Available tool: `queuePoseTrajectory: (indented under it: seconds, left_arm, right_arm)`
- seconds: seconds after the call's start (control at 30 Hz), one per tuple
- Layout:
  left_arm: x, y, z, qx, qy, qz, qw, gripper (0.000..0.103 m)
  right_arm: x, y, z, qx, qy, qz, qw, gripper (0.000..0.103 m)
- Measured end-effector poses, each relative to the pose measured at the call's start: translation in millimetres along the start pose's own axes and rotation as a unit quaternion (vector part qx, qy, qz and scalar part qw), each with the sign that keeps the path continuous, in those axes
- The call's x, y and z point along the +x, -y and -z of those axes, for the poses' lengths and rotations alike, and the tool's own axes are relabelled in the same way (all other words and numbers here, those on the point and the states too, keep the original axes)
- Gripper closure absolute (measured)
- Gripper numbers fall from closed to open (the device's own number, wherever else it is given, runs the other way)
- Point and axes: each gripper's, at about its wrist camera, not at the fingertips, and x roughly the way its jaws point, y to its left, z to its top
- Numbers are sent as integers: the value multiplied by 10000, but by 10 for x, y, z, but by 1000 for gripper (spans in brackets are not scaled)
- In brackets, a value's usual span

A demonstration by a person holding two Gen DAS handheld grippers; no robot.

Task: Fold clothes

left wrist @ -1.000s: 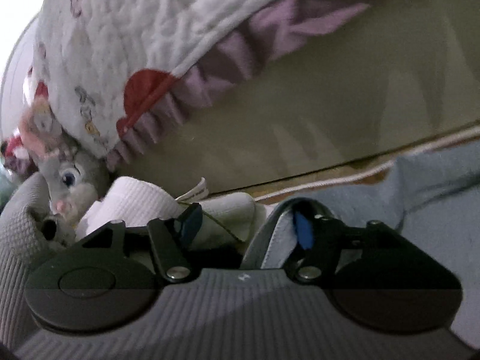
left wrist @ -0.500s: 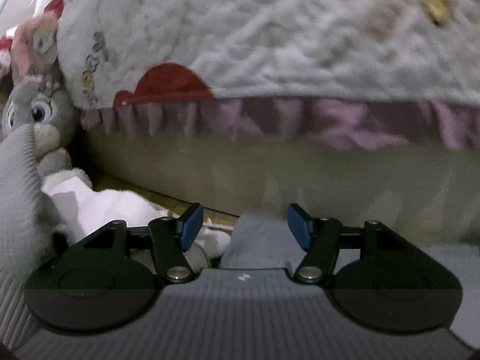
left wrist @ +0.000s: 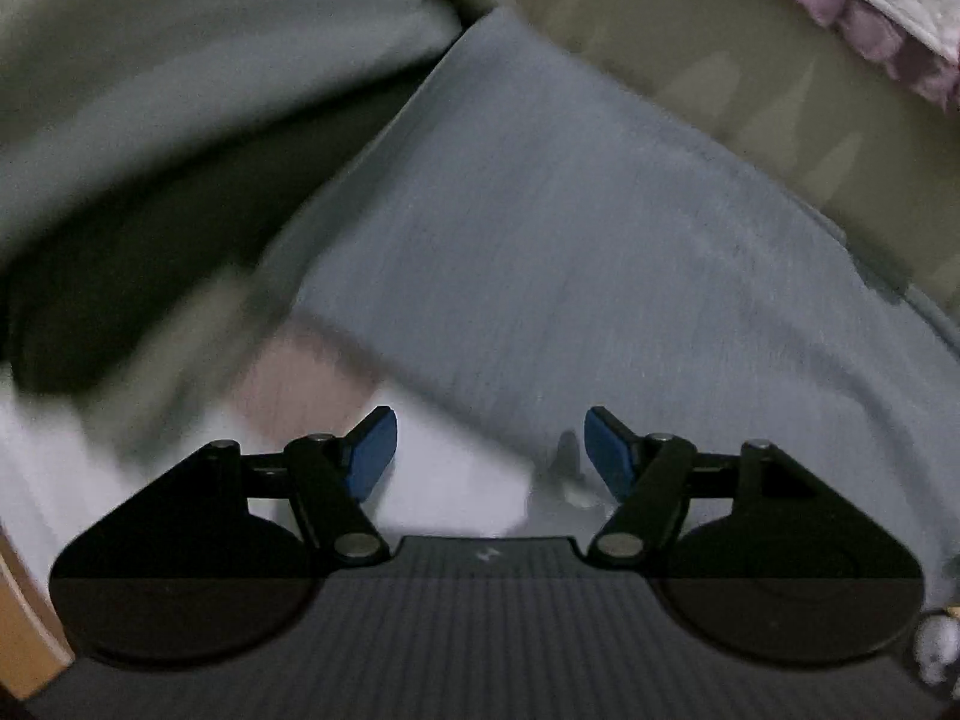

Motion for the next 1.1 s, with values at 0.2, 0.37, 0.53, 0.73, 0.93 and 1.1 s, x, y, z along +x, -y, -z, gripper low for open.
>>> queuePoseTrajectory:
  seconds: [0.2,0.37,0.53,0.73,0.93,1.1]
  left_arm:
    - [91,-442,320,-1230,-70,784,9893,34]
    - [221,-473,232,-1608,335,858,9827,34]
    - [383,-399,-65,-1766,586,445,9815,34]
    - [503,-313,-190,-1998,608,616,9760,24]
    - [608,-253,-281,-2137,881,664,9706,27]
    - [666,-199,-464,-1828,987,523,9768,85]
  right_arm:
    - [270,-173,-111,-81,-130,-163,9997,40]
    - [516,-210,-233,27,-166,-85,9998,50]
    - [709,-105,-365,668,-231,-156,9974,83]
    - [728,73,-368,1230,-401,-255,9913,83]
    - [540,-302,-90,-124,-415,-63,9990,68]
    - [503,-591,144,-1357,-342,316,9897,59]
